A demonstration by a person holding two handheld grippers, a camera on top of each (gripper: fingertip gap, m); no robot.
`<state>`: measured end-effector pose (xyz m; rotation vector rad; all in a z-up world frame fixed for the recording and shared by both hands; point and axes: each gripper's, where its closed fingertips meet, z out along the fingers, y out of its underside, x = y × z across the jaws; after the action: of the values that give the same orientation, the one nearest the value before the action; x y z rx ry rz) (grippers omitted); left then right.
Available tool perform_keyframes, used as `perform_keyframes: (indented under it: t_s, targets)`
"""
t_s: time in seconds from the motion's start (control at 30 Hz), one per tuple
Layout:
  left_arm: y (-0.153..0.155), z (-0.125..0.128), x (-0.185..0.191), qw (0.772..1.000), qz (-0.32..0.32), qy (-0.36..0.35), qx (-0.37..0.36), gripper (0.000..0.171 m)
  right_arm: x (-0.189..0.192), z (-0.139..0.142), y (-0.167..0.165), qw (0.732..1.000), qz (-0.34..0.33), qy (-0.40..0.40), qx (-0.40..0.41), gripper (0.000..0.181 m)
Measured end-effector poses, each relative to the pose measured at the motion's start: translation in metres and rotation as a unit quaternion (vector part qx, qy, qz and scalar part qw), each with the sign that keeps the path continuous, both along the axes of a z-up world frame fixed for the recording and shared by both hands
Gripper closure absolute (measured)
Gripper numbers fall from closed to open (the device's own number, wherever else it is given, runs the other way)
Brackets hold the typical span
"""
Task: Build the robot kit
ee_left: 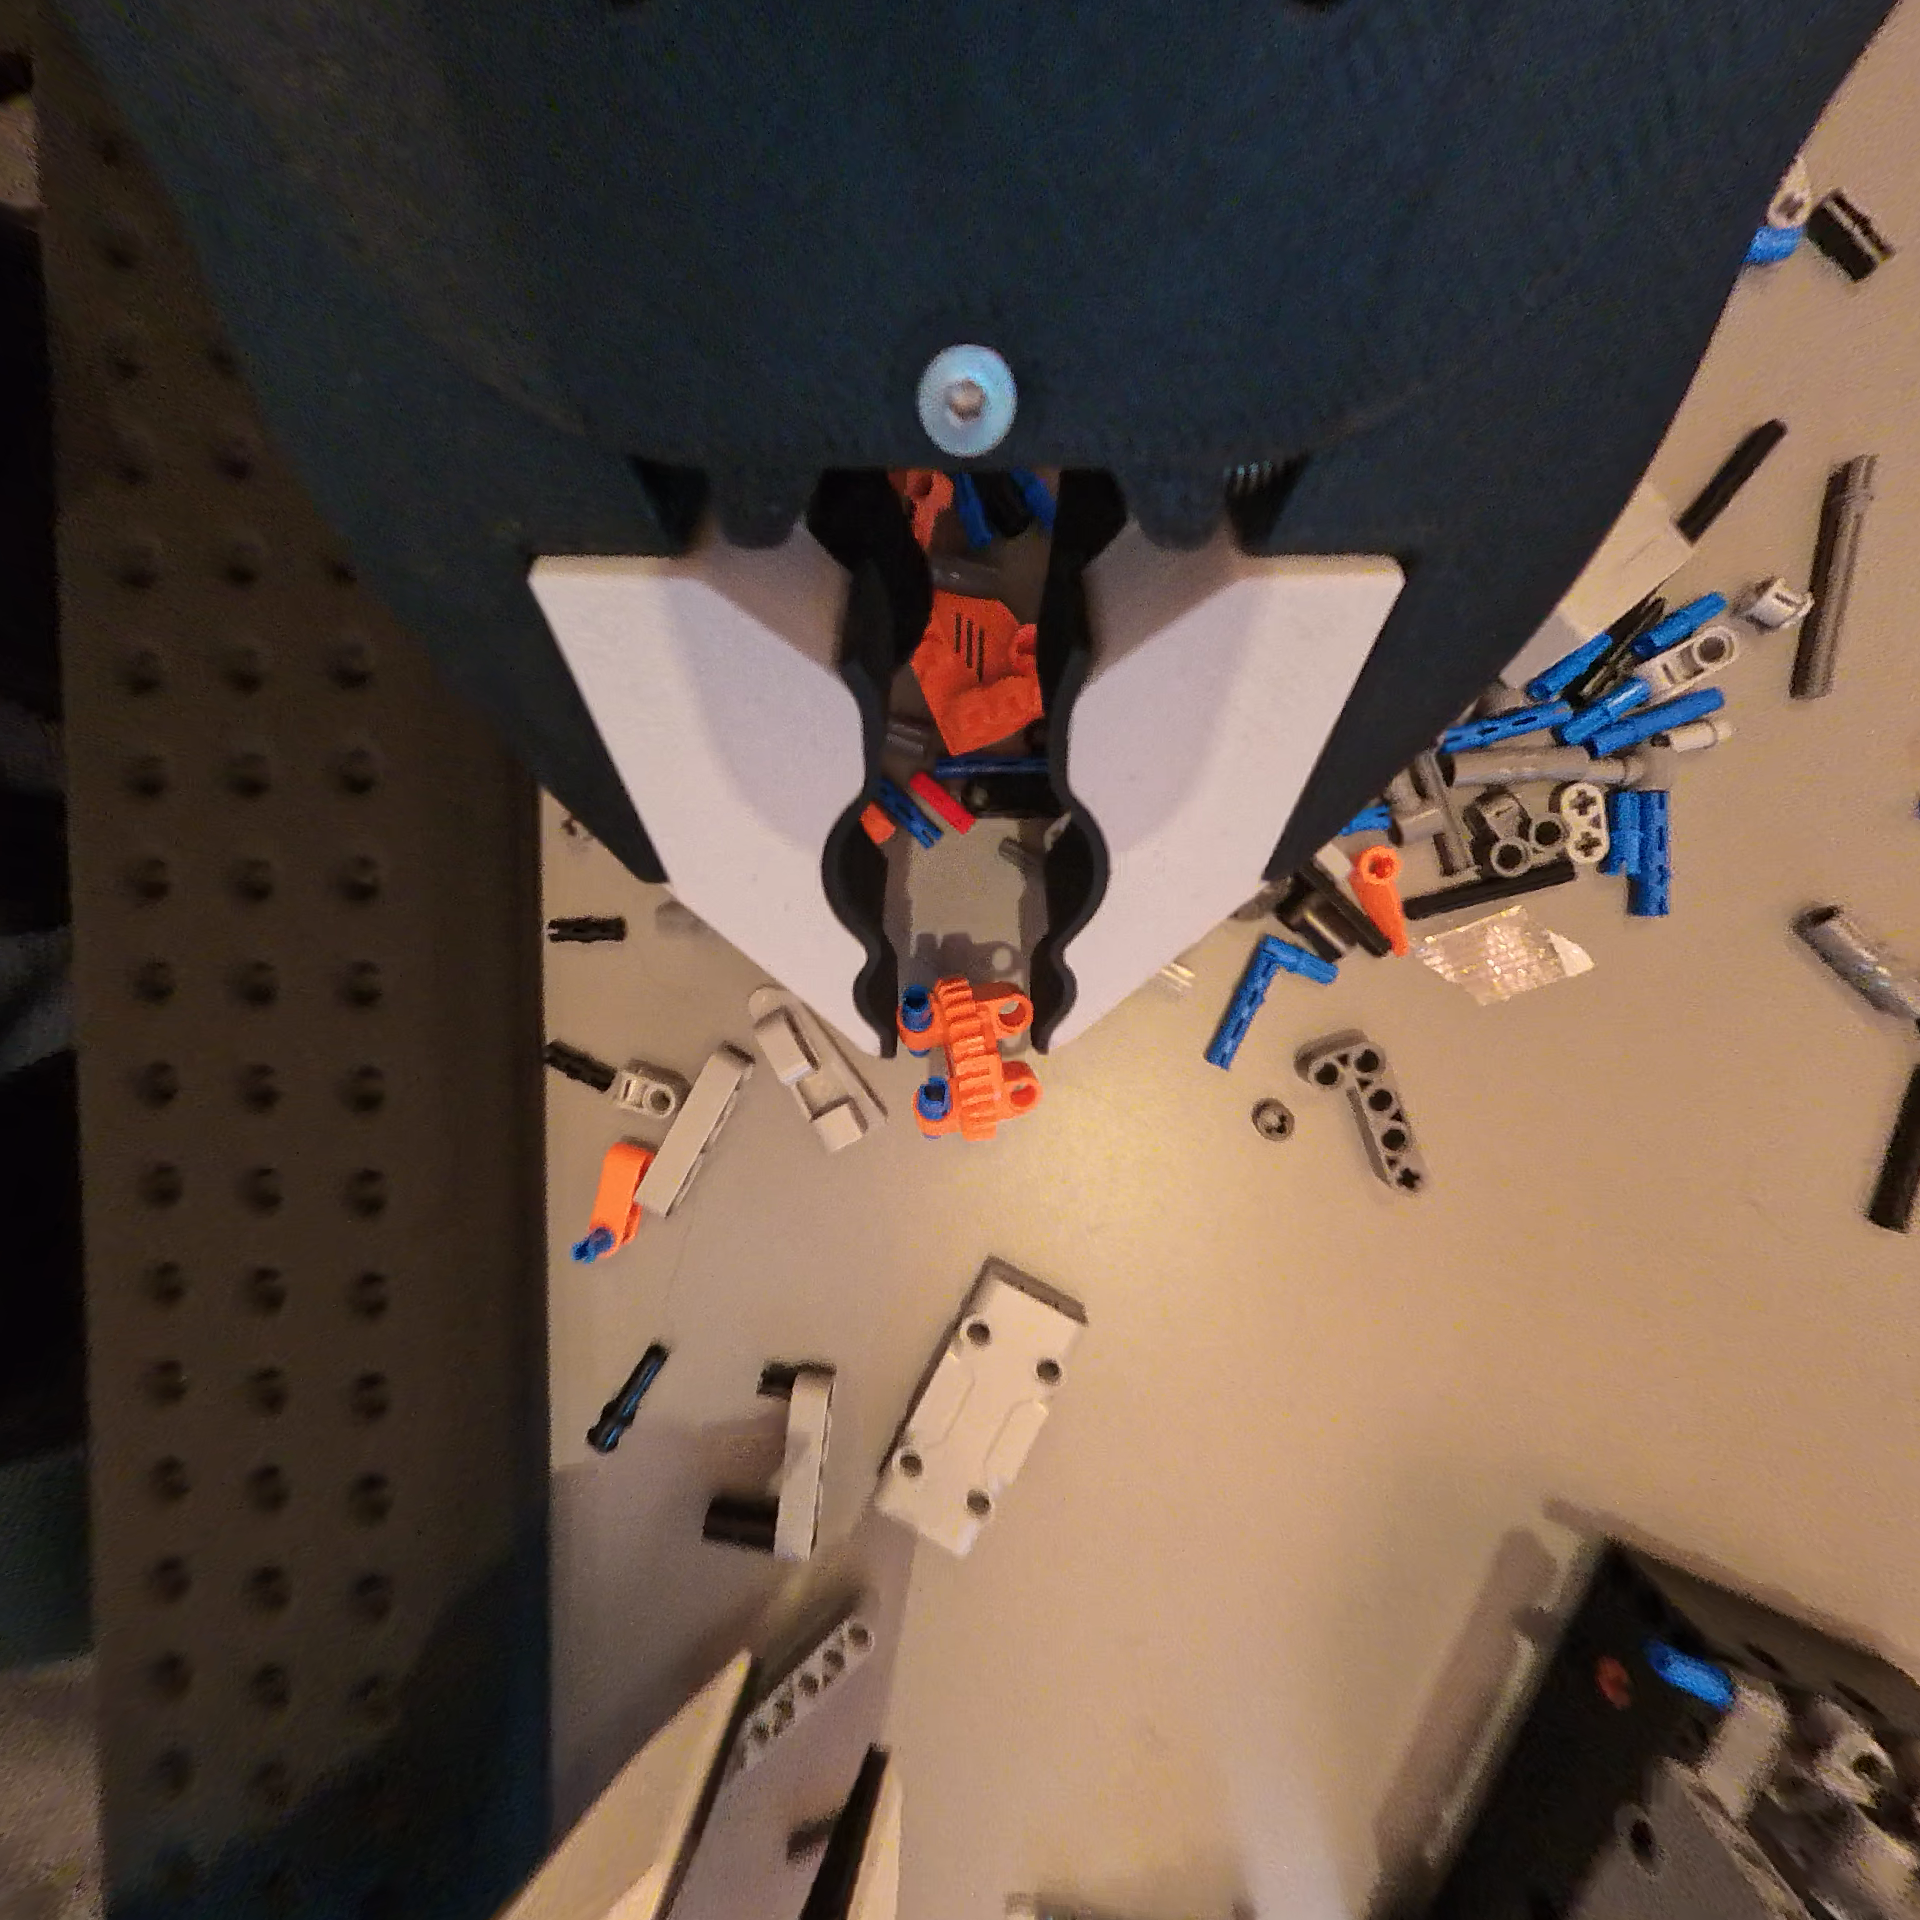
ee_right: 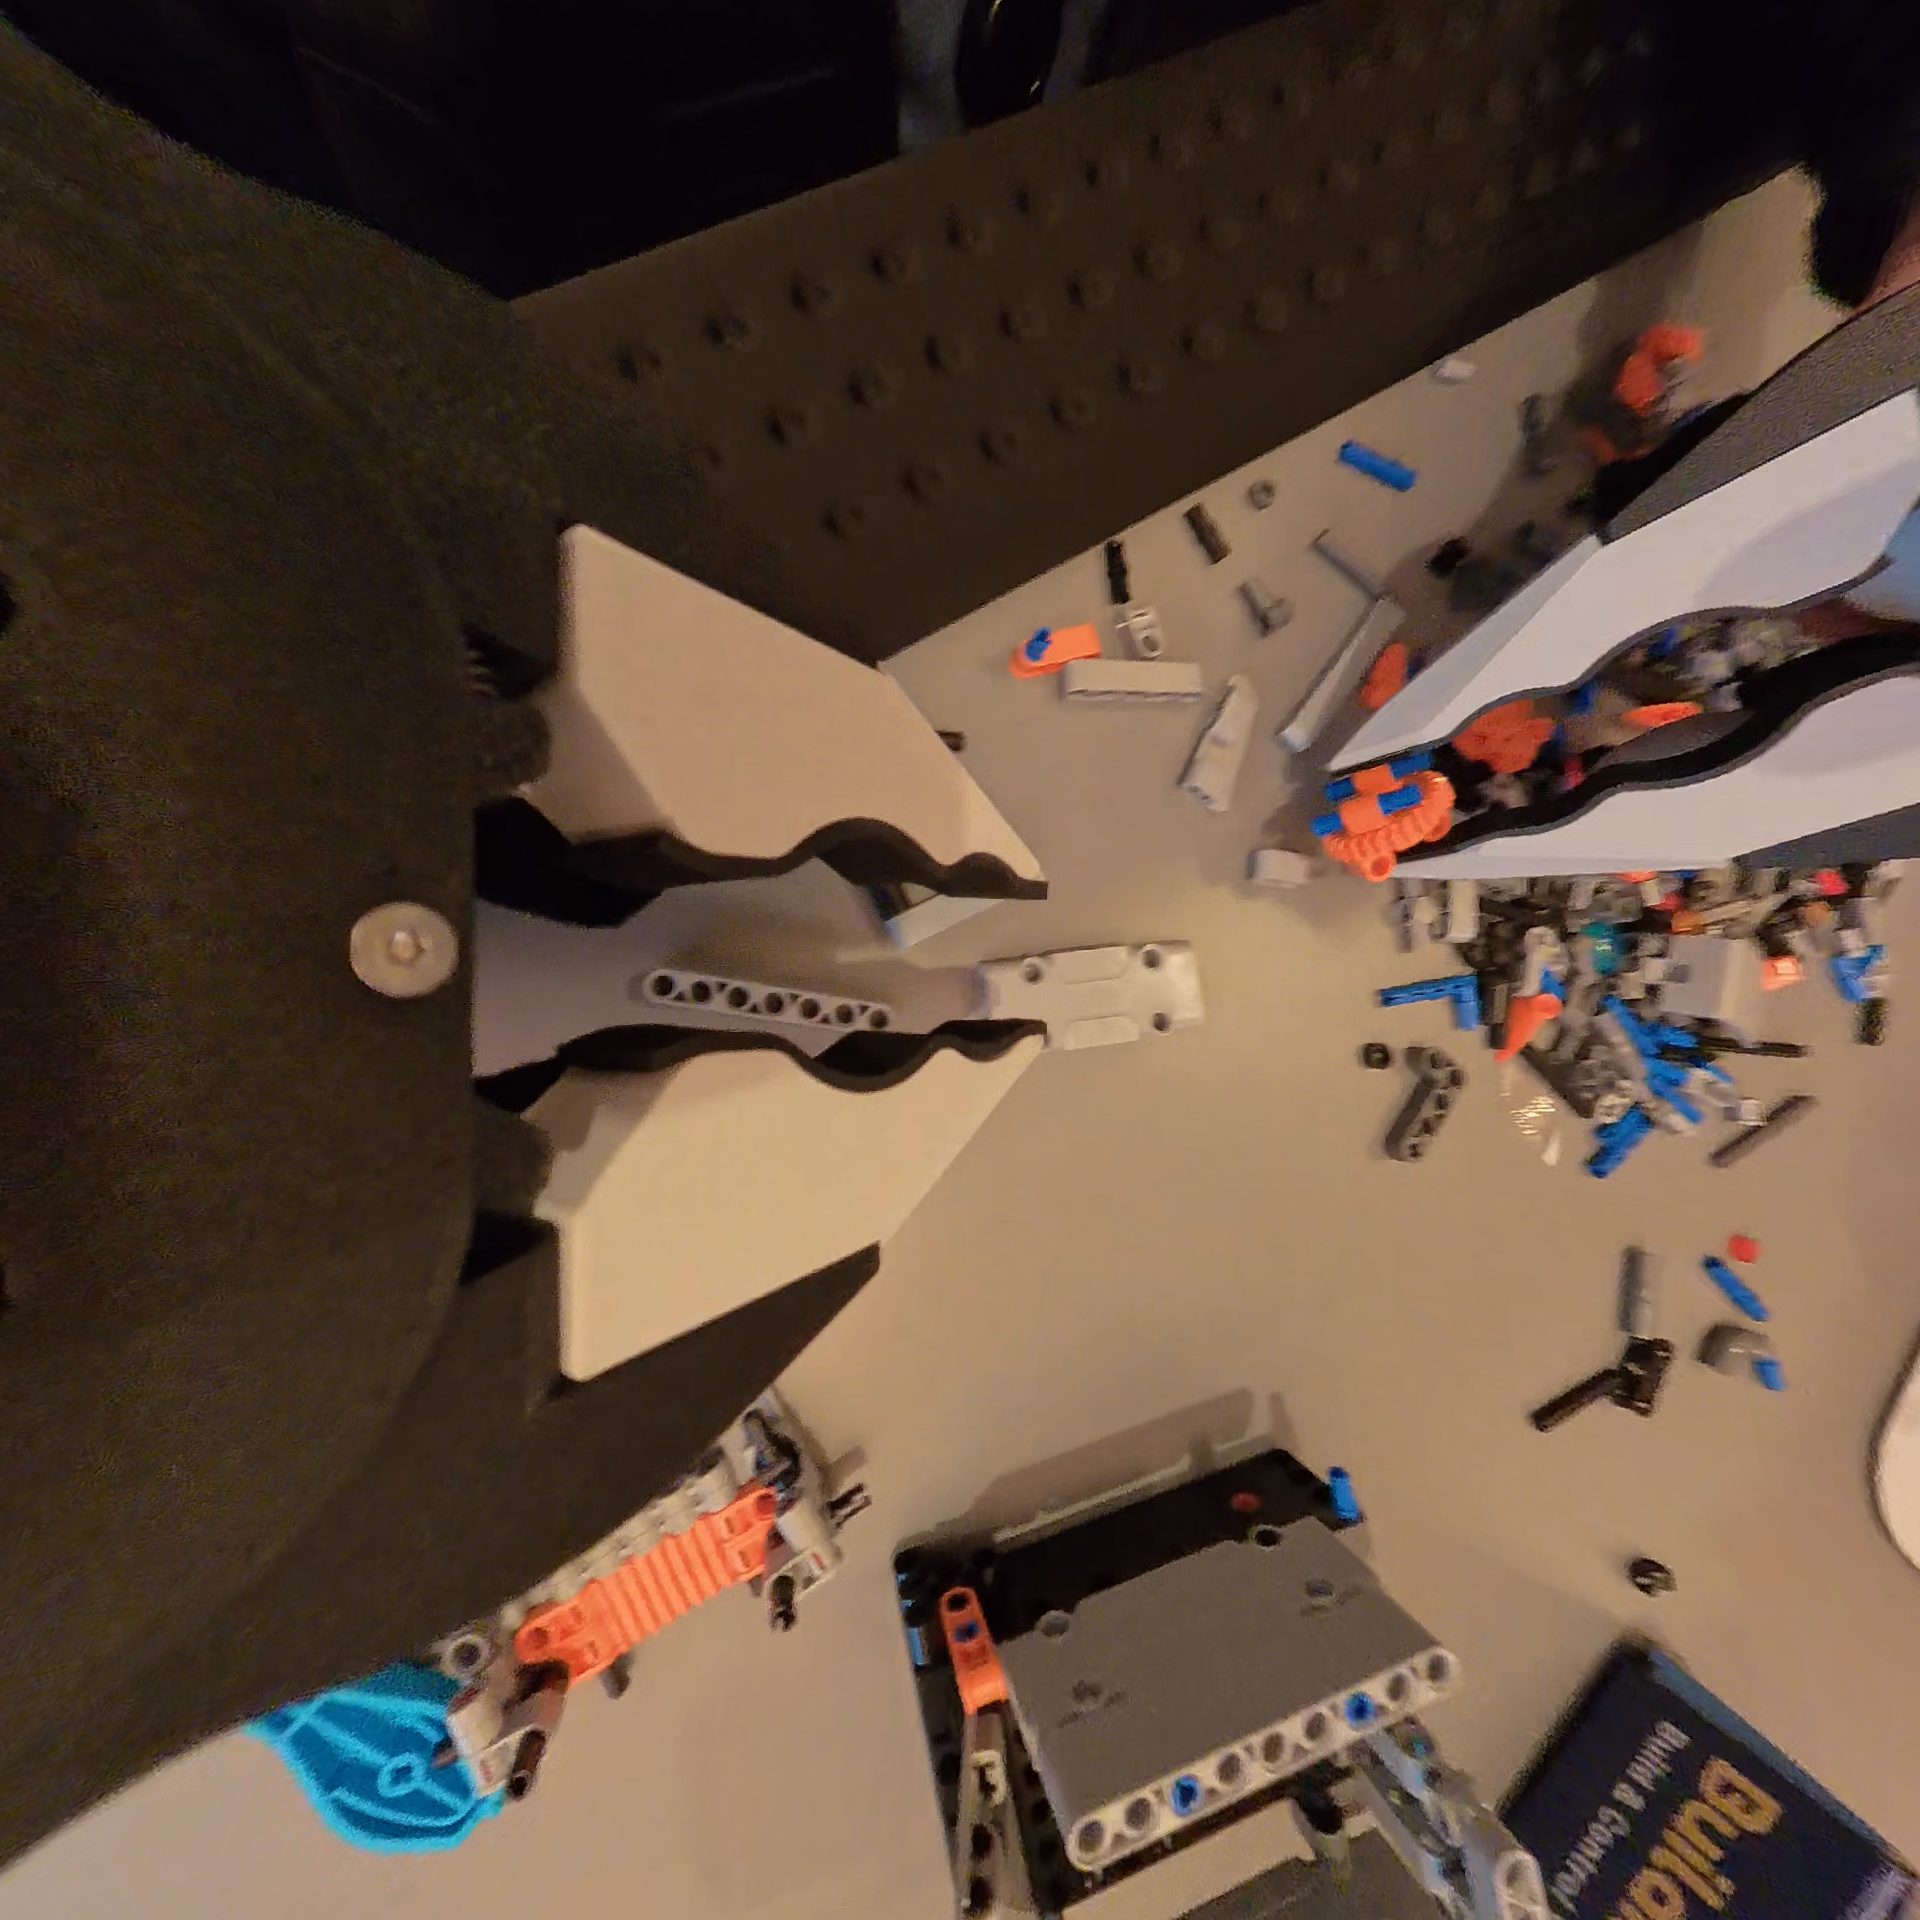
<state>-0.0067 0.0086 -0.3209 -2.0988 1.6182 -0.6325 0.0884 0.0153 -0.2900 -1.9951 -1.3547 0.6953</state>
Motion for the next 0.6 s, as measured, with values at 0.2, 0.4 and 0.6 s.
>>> perform_keyframes:
  t_s: [0.2, 0.4, 0.6]
  targets:
    - [-0.001, 0.059, 0.021, 0.986, 0.000, -0.164, 0.005, 0.149, -0.030, 0.039, 0.002, 0.988, -0.004, 0.148, -0.031, 0.149]
    - [-0.008, 0.109, 0.030, 0.948, -0.013, -0.316, -0.031, 0.149, -0.049, 0.075, 0.002, 0.965, 0.008, 0.259, -0.037, 0.144]
    - [-0.016, 0.130, 0.033, 0.921, -0.032, -0.385, -0.057, 0.149, -0.060, 0.097, 0.000, 0.939, 0.021, 0.337, -0.064, 0.148]
